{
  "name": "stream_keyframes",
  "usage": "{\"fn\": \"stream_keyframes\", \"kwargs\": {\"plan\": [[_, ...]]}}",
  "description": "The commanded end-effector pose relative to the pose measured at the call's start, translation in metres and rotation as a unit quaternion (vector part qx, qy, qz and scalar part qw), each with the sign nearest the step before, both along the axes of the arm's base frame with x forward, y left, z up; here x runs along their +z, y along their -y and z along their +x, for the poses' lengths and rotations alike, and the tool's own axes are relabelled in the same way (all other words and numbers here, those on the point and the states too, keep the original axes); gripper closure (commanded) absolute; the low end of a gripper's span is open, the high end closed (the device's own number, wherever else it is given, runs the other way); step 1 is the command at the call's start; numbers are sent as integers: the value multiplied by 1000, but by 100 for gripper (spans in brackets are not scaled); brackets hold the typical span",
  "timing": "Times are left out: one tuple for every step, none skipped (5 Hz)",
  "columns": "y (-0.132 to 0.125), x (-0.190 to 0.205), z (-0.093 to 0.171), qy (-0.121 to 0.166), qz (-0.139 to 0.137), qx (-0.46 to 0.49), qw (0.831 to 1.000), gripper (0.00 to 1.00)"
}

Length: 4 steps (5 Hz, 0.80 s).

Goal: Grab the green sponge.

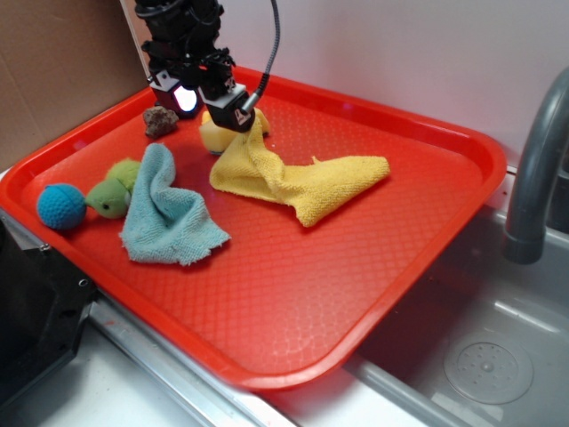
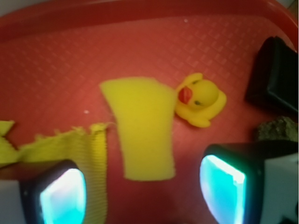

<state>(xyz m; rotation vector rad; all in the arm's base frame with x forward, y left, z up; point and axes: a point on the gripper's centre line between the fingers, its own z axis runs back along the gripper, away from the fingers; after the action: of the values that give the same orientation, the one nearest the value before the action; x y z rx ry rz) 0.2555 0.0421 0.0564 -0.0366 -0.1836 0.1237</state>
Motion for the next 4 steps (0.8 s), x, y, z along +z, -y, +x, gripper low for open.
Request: {"fn": "stream_keyframes", "kwargs": {"plan": [[11, -8, 23, 9, 8, -27, 1000, 0], [19, -22, 29, -8, 10, -37, 999, 0], [17, -23, 30, -6, 6, -32, 999, 100], [16, -23, 28, -12, 14, -35, 999, 100]]}}
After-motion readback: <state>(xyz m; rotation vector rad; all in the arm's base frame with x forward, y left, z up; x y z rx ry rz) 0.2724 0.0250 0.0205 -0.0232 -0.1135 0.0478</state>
